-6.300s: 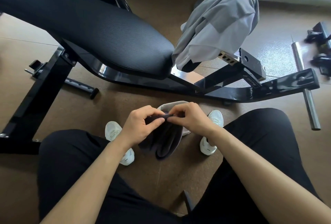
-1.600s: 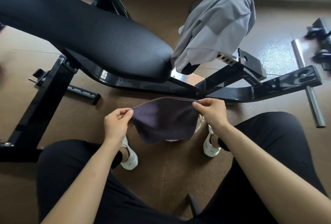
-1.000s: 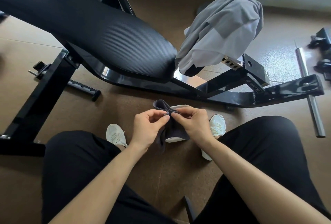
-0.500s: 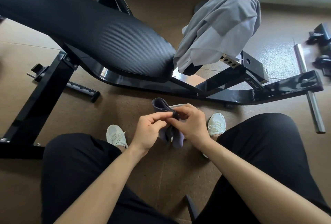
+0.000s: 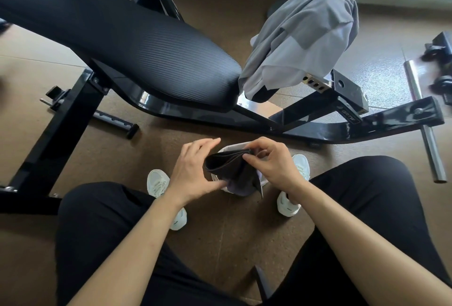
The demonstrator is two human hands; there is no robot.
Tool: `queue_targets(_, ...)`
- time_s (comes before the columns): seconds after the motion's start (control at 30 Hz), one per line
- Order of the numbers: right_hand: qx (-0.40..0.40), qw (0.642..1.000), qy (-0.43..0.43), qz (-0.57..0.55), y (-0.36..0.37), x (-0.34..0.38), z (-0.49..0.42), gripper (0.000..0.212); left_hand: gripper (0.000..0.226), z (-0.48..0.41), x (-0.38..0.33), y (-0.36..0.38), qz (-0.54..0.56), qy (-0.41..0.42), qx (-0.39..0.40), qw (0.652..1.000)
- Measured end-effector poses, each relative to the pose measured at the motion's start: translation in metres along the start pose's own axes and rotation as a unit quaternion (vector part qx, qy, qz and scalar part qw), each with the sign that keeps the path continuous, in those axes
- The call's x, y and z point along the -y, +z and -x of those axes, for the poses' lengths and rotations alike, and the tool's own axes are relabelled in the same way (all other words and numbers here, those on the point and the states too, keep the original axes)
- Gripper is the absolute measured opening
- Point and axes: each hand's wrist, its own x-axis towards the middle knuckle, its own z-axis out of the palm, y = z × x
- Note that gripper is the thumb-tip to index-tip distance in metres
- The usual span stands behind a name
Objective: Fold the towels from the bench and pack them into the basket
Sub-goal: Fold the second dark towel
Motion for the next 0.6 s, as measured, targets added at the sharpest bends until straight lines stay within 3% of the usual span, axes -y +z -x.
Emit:
queue_targets(0.07,0.011,1.000,0.001,-0.002,-0.004,0.000,0.000,0.023,0.088,0.001,0.003,0.005,-0.021,-0.016,0.045,0.999)
queue_targets(0.17,0.013,1.000,0.009,0.005,-0.010,-0.002,-0.001,0.016,0.039,0.000,0.009,0.010,-0.024,-0.042,0.032,0.998)
queue_targets(0.23,0.003,1.000,0.021,0.007,-0.014,-0.004,-0.002,0.016,0.021,0.001,0.013,0.007,0.016,-0.068,0.015,0.997)
queue_targets(0.43,-0.020,0.998,0.053,0.040,-0.025,-0.013,-0.007,0.016,0.014,0.001,0.002,-0.004,0.266,-0.098,-0.028,0.959)
queue_targets(0.6,0.028,0.997,0.020,0.073,-0.024,0.000,-0.005,0.023,0.018,0.000,-0.004,-0.006,0.360,-0.085,-0.083,0.925)
